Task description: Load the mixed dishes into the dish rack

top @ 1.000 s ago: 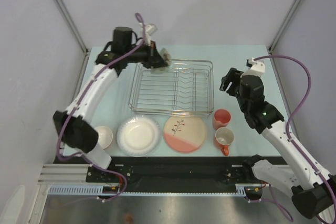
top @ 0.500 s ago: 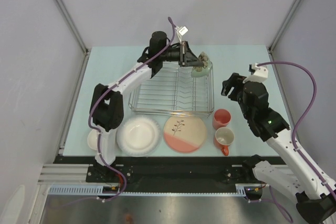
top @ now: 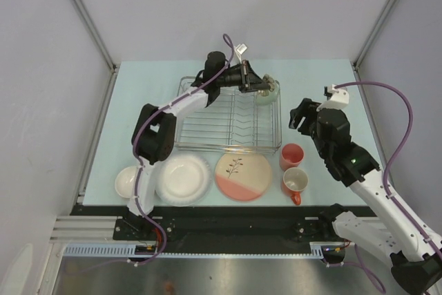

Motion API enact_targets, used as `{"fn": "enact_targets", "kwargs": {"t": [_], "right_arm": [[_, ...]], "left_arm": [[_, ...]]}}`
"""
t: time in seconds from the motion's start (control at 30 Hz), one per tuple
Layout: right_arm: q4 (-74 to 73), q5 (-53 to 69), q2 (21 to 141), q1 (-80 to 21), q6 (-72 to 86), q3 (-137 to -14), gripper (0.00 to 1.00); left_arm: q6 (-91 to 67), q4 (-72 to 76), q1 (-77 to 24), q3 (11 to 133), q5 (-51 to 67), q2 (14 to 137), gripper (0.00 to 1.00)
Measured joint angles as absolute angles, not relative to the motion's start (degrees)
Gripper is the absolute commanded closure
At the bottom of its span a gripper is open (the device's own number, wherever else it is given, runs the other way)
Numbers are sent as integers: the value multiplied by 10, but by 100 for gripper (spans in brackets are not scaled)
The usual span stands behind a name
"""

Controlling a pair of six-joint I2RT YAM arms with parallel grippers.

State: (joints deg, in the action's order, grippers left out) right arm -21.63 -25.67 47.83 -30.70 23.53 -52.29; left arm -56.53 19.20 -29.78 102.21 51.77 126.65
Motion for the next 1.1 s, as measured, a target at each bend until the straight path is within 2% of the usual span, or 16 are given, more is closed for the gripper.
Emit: {"fn": "enact_targets", "kwargs": {"t": [0.4, 0.63, 0.7, 0.73, 0.83, 1.1], "right_arm": [[-229, -257, 513, -323, 236, -536, 31], [-230, -258, 529, -327, 236, -551, 31], [-231, -259, 531, -328, 236, -552, 30], [-232, -259, 531, -328, 236, -553, 30], [-236, -261, 531, -329, 238, -553, 28], [-244, -266, 530, -333, 243, -553, 22]], "left_arm": [[-597, 193, -298, 1026, 475, 1338, 96], [-600, 197, -298, 1034, 466, 1363, 69], [-599, 196, -298, 1038, 466, 1365, 64], [-599, 196, -298, 1042, 466, 1365, 54], [-592, 196, -298, 1054, 464, 1365, 43], [-576, 174, -296, 1058, 462, 1359, 39]]}}
